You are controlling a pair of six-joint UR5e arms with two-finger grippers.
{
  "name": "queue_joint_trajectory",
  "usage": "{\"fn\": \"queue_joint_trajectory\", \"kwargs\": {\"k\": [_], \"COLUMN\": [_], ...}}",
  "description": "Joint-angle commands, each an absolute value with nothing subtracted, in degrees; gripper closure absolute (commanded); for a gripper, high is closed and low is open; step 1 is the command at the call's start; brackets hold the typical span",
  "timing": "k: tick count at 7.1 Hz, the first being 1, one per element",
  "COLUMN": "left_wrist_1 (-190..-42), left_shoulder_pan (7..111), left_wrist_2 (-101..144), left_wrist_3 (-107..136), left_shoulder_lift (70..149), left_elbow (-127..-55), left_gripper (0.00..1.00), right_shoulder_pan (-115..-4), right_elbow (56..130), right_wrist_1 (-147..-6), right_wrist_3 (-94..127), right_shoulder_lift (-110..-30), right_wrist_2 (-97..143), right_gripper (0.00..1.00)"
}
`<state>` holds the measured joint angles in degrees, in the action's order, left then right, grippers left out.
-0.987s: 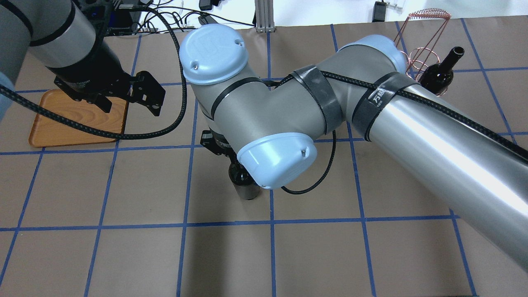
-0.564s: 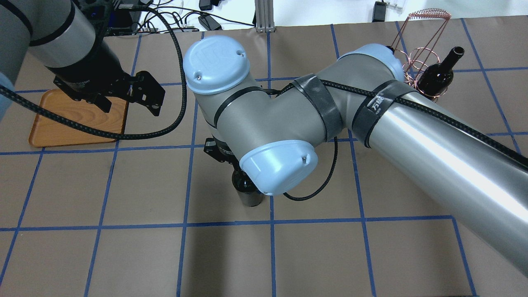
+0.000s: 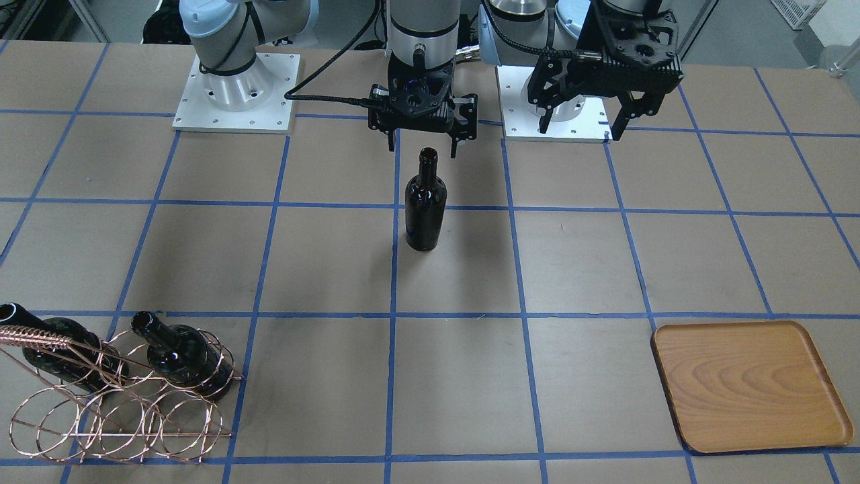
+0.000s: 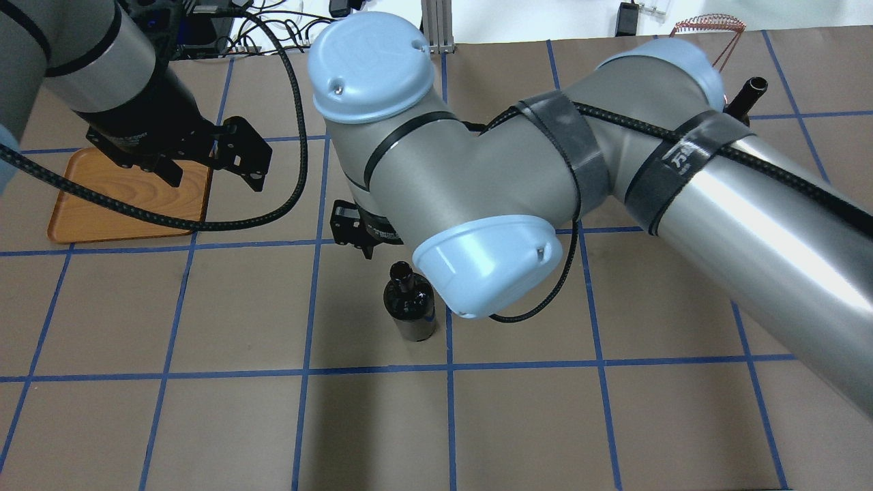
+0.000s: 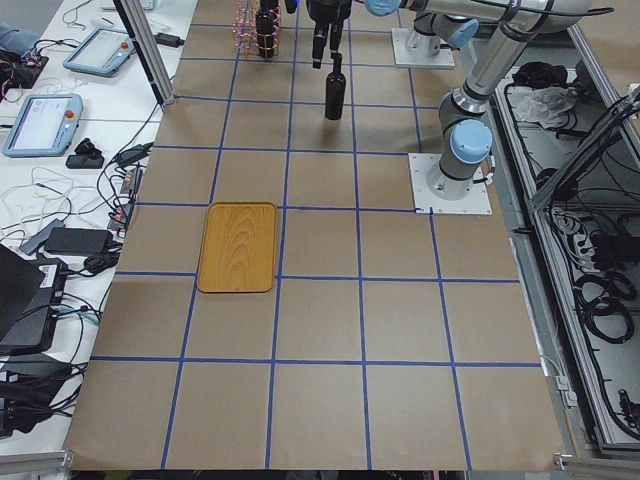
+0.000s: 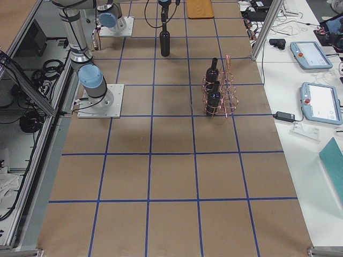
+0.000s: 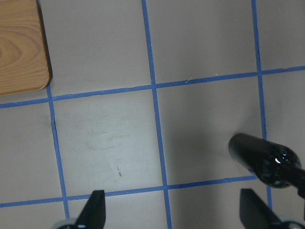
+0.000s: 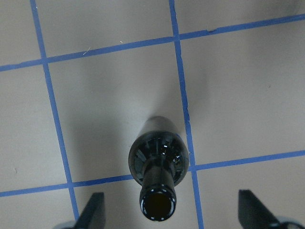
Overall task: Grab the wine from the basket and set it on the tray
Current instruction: 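Carry the bottle toward the table center and stand it upright, releasing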
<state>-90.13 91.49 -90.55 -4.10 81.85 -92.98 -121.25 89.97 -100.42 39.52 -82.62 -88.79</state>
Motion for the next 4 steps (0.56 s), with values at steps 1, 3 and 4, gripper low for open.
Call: {"fn": "queue_joint_trajectory", "kwargs": {"k": [1,3,4], "left_wrist_1": [-91.48,-91.32,-90.45], "left_shoulder_pan": [91.76,98.48,103.31], "left_wrist_2": [-90.09,-90.61,-90.79], "left_wrist_3": [-0.55,10.85,14.99], "left_shoulder_lift": [82.00,83.40,84.45], "left_elbow": [-93.08,-93.60,-95.00], "left_gripper": [0.00,0.00,0.00], "right_shoulder_pan": [-116.57,-108.84,-105.24], "right_elbow": [88.33,87.28,86.67], "right_wrist_1": [-99.76,-100.28,-100.63], "right_wrist_3": [30.57,18.44,10.36], "right_shoulder_lift": [-83.06,-83.41,-83.41], "right_wrist_2": [-91.12,-92.12,-92.81], "right_gripper": [0.00,0.00,0.00]}}
